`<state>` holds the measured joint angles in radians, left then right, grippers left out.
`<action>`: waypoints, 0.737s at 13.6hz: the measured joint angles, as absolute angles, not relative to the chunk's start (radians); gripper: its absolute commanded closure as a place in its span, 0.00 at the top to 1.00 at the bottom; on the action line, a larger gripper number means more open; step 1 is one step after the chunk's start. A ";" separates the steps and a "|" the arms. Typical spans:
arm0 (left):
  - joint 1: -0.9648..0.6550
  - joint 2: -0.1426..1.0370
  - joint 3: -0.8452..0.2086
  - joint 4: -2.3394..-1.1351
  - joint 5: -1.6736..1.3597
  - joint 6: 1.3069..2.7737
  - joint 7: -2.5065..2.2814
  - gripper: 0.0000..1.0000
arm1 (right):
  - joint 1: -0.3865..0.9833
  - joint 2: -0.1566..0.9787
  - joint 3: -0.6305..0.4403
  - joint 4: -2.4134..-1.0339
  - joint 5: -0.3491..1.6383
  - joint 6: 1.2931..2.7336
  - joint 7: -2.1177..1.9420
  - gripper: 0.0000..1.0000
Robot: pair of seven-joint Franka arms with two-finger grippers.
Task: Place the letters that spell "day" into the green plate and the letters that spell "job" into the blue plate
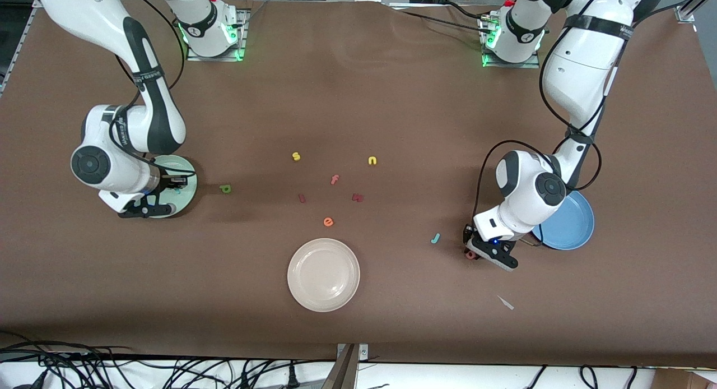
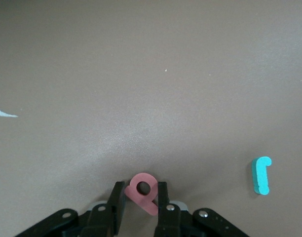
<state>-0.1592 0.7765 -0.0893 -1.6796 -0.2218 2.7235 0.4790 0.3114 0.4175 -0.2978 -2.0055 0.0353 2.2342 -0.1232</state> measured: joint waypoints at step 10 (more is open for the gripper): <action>-0.044 0.530 -0.068 -1.838 -0.222 2.420 0.484 0.22 | 0.315 0.386 -0.316 -2.118 0.037 2.358 -0.175 1.00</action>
